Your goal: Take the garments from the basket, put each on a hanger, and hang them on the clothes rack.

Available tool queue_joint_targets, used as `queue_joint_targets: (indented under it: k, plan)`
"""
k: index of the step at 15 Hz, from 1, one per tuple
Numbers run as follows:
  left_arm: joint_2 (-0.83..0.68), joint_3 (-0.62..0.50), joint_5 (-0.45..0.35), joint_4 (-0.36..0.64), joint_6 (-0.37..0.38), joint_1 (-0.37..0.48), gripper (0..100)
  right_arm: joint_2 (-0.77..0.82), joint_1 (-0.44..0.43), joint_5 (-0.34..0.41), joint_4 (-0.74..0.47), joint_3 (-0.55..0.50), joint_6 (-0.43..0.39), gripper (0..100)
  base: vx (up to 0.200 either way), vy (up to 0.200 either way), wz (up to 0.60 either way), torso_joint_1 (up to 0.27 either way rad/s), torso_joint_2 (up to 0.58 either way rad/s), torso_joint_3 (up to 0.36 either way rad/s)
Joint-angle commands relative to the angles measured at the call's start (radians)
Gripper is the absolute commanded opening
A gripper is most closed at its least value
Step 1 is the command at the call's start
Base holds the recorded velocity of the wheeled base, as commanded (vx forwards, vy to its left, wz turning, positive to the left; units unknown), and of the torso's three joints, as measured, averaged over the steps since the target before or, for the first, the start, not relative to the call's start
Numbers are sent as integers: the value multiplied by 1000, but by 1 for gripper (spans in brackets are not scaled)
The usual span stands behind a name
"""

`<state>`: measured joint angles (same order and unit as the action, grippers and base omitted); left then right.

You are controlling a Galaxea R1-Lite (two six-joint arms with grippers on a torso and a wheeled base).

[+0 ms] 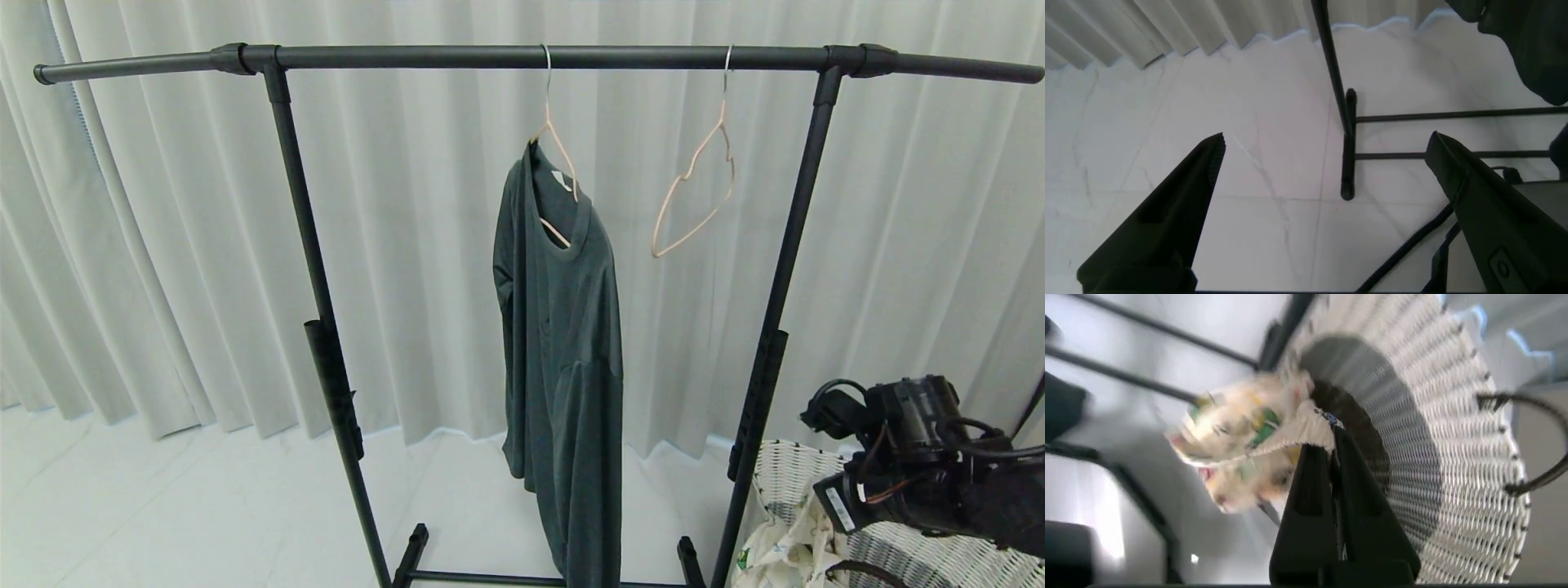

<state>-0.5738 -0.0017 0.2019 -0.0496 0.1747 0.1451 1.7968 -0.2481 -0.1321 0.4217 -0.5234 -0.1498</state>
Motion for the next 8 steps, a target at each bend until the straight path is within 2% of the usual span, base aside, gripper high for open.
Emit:
queue_joint_targets:
  k: [1, 4, 5, 6, 7, 8]
  plan:
    - [0, 0, 1, 0, 0, 33, 100, -194, -108, 2, -198, -181, 115, 0, 0, 0, 0, 0, 0, 0]
    - [0, 0, 1, -1, -1, 57, 100, -320, -270, 2, -439, -325, 236, 0, -200, 0, 0, 4, 5, 2]
    - [0, 0, 1, 0, -1, 57, 100, -338, -300, 2, -466, -340, 249, 0, -200, 0, 0, 12, -2, -2]
    - [0, 0, 1, 0, -14, 57, 100, -372, -369, 2, -518, -376, 265, 0, -200, 0, 0, 2, 2, 2]
    - [0, 0, 1, 0, -15, 57, 100, -379, -387, 2, -531, -385, 269, 0, -200, 0, 0, 2, -2, 7]
    - [2, 0, 1, 0, -23, 57, 100, -392, -450, 2, -561, -411, 288, 0, -200, 0, 0, -7, 2, -2]
